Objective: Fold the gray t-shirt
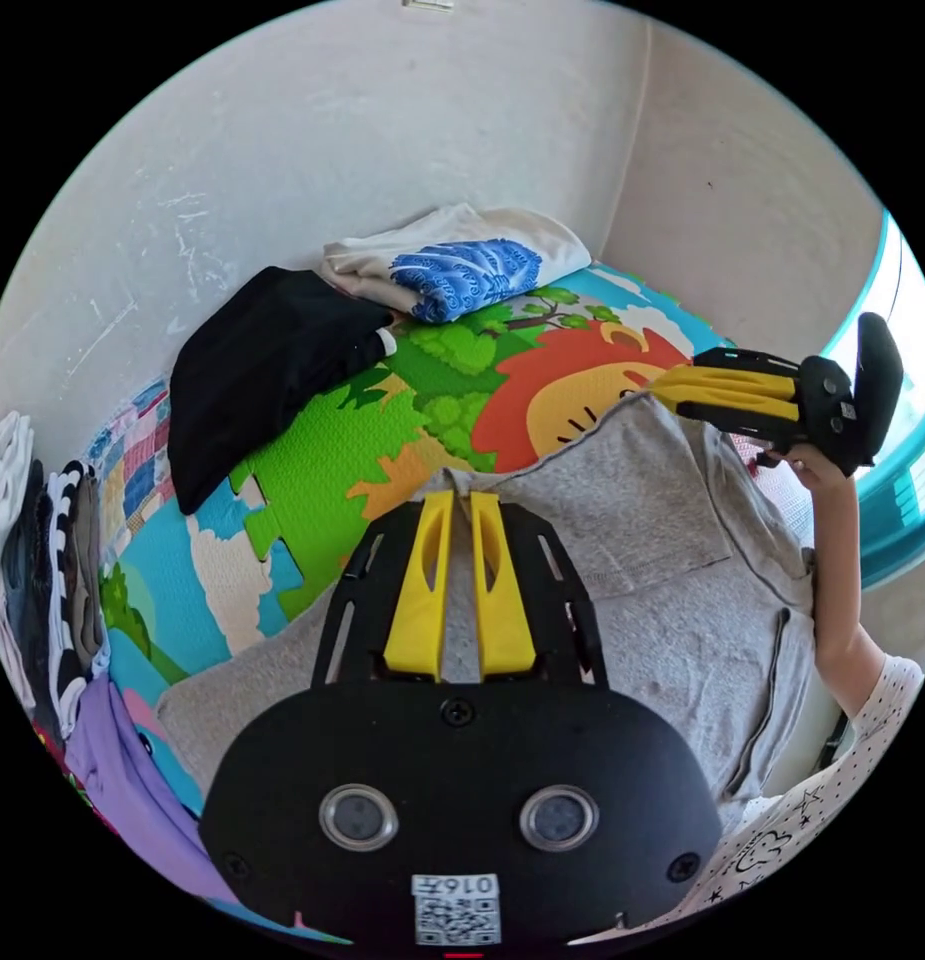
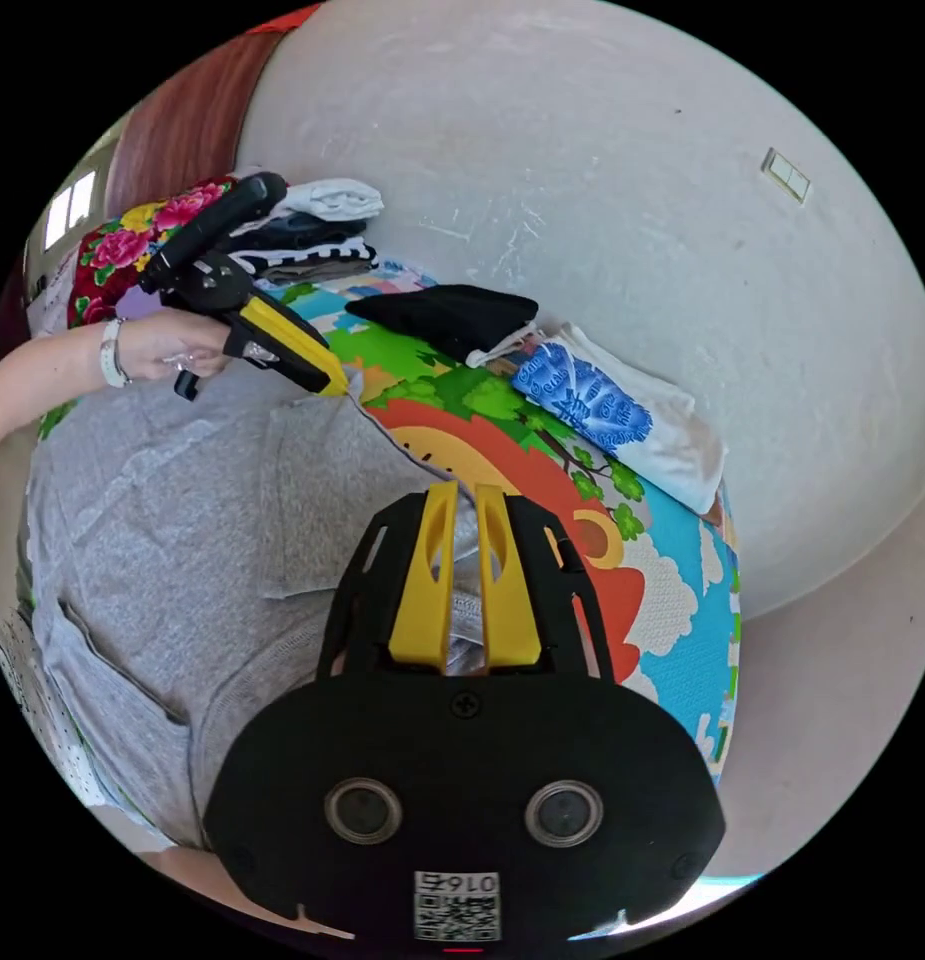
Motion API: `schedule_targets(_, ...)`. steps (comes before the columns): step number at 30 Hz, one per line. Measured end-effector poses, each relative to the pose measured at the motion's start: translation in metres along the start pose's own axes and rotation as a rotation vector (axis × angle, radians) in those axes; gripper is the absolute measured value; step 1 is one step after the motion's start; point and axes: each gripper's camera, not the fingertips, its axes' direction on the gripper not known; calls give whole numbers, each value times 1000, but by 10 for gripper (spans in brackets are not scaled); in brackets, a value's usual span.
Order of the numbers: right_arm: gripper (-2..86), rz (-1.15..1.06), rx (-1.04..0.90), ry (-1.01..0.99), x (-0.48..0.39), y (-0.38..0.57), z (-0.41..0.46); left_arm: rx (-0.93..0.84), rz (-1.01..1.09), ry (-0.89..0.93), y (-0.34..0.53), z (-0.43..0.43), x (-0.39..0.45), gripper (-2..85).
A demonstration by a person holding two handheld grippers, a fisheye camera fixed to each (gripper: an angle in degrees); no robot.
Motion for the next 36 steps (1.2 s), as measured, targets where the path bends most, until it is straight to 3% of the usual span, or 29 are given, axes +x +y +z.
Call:
schedule_targets(4,0,-12,-153,94,-15,-19,33,16,-6,11,-3,9,-5,16)
schedule_targets(12,-4,14,-128,165,-27,-22,30,48,-43,-162,6,14,-6,-9)
schedule_targets(15,-4,91,-47,233,-26,-20,18,118,95,-11,17,10,15,-9)
schedule_targets(18,-4,28,-14,191,-41,-23,14,72,161,86,22,29,37,-10)
schedule_targets(23,-4,-115,-168,292,-75,-26,40,-13,100,-84,31,72,43,-10)
schedule_targets(31,-4,20,-166,342,-75,-15,17,120,26,-123,88,79,28,-10)
schedule_targets(36,-4,-61,-54,176,-105,-10,-13,97,104,-2,143,96,29,-10)
